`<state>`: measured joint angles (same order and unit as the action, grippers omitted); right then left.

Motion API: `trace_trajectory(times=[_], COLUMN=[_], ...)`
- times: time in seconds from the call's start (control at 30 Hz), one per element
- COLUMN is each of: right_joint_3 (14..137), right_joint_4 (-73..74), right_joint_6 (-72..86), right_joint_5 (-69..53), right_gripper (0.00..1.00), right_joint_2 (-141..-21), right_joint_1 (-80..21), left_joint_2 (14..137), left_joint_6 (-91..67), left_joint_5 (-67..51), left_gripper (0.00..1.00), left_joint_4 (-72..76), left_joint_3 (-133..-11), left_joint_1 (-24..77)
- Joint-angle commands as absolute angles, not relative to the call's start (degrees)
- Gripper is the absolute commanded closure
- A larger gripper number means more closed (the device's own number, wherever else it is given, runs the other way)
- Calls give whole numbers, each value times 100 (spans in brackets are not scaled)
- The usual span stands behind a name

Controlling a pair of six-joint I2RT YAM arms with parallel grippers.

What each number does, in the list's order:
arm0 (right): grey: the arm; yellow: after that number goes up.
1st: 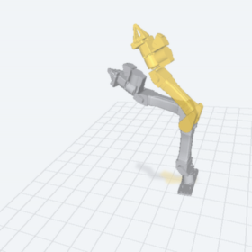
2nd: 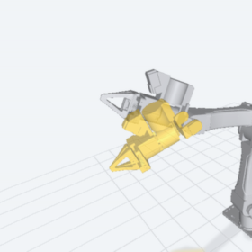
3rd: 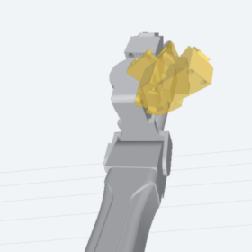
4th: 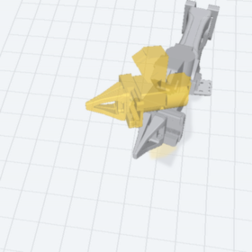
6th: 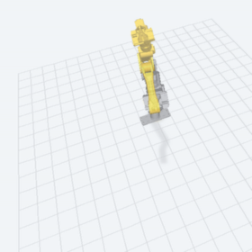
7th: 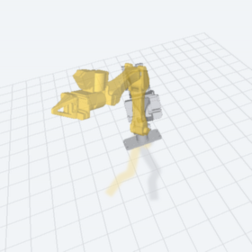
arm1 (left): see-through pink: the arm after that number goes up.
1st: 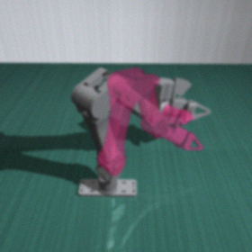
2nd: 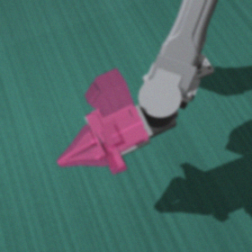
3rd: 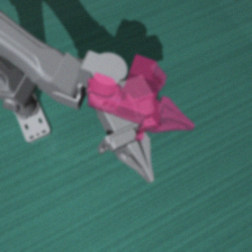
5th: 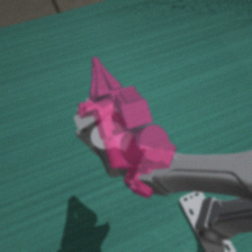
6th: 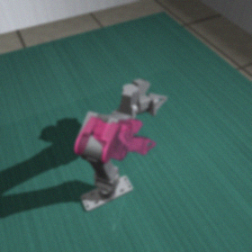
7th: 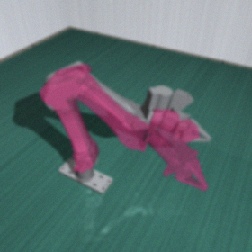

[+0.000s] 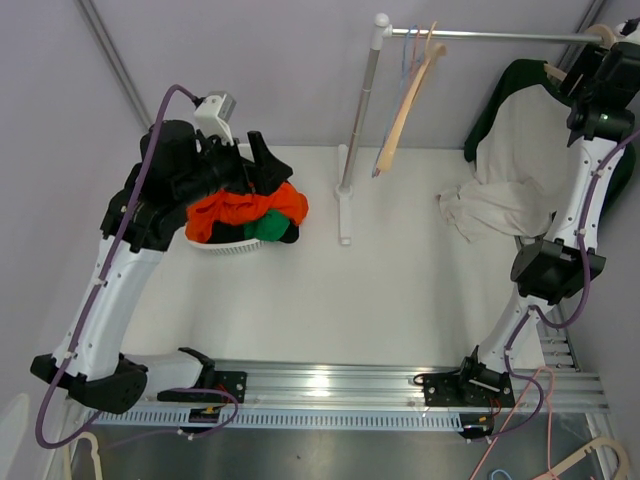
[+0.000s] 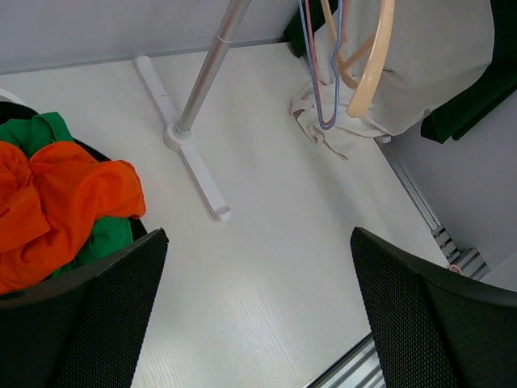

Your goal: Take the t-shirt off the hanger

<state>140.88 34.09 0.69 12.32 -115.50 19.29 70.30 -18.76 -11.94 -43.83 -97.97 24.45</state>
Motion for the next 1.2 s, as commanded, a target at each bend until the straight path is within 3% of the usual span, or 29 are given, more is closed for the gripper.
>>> trace_trajectory(times=[0.0, 0.3, 0.43, 0.53, 0.7, 0.93, 1.17], right_joint_3=[14414, 14537, 14555, 14502, 14125, 13764, 13668], right_joint_4=[3296, 4095, 4332, 4395, 4053, 3279, 3208], right_joint_6=[342, 623, 694, 694, 694, 659, 747], right_joint_5=[319, -1115, -1608, -1705, -1268, -413, -1036], right_gripper=[24, 33, 41, 40, 27, 25, 25], right_joint_2=[-11610, -11487, -11400, -11347, -11233, -11390, -11171], right_joint_1=[2091, 2153, 2162, 2162, 2162, 2127, 2136], left_joint_2=[7145, 7207, 7163, 7154, 7128, 7233, 7400], left_joint_6=[-1749, -1775, -1775, -1758, -1731, -1714, -1740], left_joint_5=[-1099, -1055, -1037, -1046, -1028, -1098, -1116], left_gripper=[0, 0, 0, 0, 0, 1, 1], left_joint_4=[-4236, -4201, -4210, -4219, -4210, -4140, -4131], left_joint_3=[-10011, -10019, -9985, -9967, -9888, -9914, -10037], left_joint_1=[2566, 2733, 2751, 2751, 2751, 2751, 2812])
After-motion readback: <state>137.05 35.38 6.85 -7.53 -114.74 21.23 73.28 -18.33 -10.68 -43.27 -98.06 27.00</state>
